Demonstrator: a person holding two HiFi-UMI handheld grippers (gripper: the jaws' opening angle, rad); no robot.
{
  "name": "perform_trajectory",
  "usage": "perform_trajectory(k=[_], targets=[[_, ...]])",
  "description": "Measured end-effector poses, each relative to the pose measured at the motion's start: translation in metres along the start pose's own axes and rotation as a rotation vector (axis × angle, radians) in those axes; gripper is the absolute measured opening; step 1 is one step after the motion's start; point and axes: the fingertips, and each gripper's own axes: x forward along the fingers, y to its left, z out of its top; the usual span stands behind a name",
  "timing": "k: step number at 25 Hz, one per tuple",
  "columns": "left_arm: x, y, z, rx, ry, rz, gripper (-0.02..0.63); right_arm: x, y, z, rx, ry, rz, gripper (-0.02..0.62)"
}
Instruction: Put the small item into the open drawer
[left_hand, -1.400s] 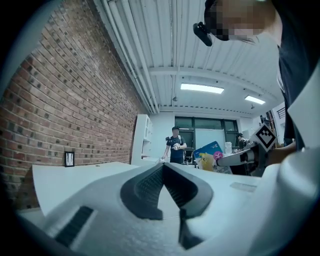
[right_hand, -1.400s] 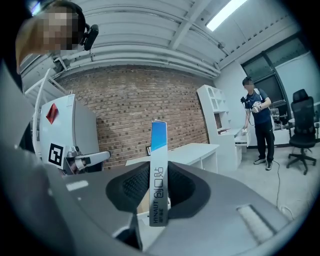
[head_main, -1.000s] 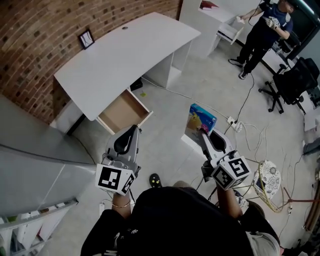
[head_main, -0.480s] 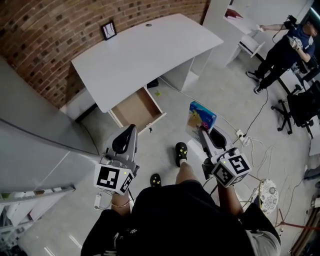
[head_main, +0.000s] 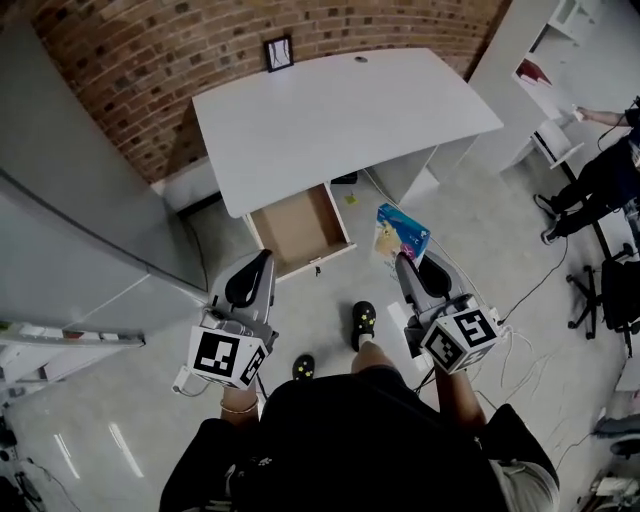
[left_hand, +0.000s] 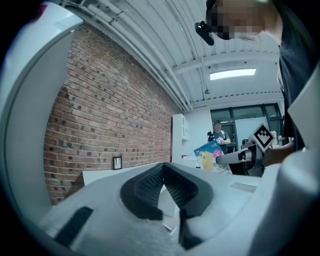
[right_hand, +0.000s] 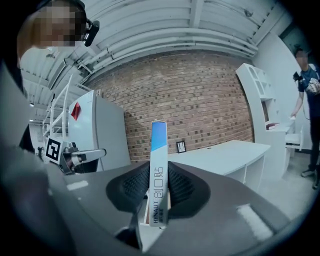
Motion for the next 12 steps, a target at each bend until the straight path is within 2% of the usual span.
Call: perform_trajectory(k=[12], targets=[[0.038, 0.019, 0.001, -0.009, -0.003, 0.149, -0.009, 0.063, -0.037, 0.007, -0.027, 0.048, 0.183, 0.095]])
